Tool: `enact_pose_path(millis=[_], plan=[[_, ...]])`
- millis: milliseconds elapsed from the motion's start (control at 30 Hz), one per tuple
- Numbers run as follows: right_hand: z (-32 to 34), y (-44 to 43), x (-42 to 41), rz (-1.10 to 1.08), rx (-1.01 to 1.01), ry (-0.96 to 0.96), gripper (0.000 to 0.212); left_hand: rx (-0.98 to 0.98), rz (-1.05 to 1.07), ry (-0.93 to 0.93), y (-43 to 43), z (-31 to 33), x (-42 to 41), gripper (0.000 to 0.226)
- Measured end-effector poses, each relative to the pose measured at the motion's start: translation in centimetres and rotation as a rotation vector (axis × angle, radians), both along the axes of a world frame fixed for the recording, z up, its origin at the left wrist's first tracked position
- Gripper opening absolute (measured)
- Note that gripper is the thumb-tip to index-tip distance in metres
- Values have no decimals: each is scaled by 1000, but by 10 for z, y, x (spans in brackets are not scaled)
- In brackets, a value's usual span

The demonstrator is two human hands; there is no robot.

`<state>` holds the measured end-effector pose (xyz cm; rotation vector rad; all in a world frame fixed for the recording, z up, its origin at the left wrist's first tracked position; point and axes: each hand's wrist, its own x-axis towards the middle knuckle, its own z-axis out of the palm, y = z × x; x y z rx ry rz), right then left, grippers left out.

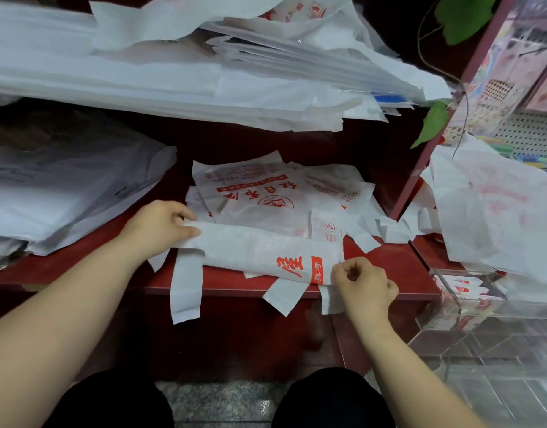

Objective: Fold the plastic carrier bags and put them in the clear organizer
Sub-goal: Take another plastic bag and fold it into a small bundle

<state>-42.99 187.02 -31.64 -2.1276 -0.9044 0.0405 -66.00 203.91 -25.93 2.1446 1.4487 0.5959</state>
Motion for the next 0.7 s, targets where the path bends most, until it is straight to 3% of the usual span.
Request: enact_pose_path(millis=[167,300,433,533,600,700], plan=[[4,2,-2,-12,-23,-21,14,155,36,26,6,-2,18,30],[4,4,0,-39,-28,-31,11,435,54,152,-3,-11,30,34],[-1,6,-3,-65,-3,-30,10,738,-262,34,-53,-25,71,32],[-3,7,-3,-72,-3,-42,5,585,-536,133,-98,-34,109,51],[-5,6,-2,-74,4,-50,7,389,-564,241,-108,-41,124,59],[-9,4,-1,-70,19,-83,14,209,-546,405,-100,-49,130,51]])
